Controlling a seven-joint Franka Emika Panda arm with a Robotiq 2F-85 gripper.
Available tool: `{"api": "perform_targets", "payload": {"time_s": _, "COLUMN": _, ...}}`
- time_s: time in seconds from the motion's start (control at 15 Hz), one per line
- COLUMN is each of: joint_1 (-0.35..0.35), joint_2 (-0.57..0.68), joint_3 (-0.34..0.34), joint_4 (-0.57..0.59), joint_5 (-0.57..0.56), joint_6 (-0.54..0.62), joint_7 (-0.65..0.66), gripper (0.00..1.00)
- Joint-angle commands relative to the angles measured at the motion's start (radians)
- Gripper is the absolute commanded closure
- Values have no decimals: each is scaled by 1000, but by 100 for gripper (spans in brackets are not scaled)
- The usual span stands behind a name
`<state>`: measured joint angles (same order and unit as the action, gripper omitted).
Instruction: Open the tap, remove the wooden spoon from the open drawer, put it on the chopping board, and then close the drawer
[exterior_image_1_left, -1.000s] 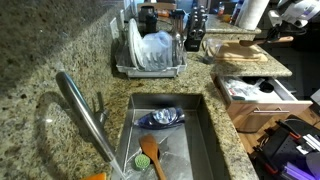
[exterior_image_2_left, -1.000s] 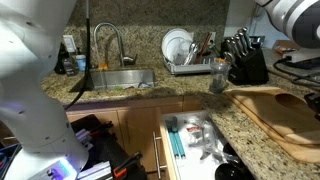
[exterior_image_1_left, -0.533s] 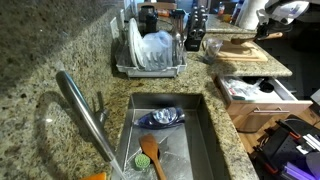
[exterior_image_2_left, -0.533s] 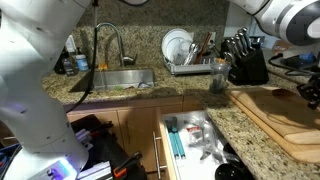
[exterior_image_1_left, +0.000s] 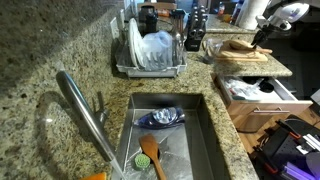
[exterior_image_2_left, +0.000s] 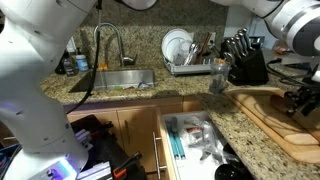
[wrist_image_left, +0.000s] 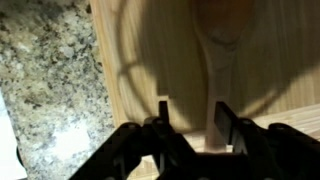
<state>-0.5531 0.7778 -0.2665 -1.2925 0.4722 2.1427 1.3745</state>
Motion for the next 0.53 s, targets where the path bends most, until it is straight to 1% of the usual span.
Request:
{"api": "perform_targets", "payload": {"time_s": 0.0, "joint_1": -27, "joint_2": -7, "joint_3": -13, "joint_4": 37, "joint_5": -55, "joint_6": -197, "joint_7": 12, "gripper": 17}}
{"api": "perform_targets", "payload": {"time_s": 0.07, "joint_1": -33, "joint_2": -23, "joint_3": -11, "joint_4": 37, "joint_5": -73, "joint_6": -289, "joint_7": -11, "gripper": 9}}
{"api": "perform_targets", "payload": {"time_s": 0.13, "joint_1": -28, "joint_2": -38, "joint_3": -15, "joint_4": 32, "joint_5": -94, "joint_6": -352, "joint_7": -22, "gripper": 3}}
{"api": "perform_targets", "payload": {"time_s": 0.2, "joint_1": -17, "joint_2": -51, "joint_3": -23, "joint_4": 30, "joint_5": -124, "joint_6": -422, "joint_7": -18, "gripper": 0}}
{"api": "perform_targets", "payload": {"time_s": 0.47, "joint_1": 34, "joint_2": -153, "joint_3": -14, "joint_4": -86, "joint_5": -194, "joint_6": -632, "joint_7": -50, "gripper": 0}}
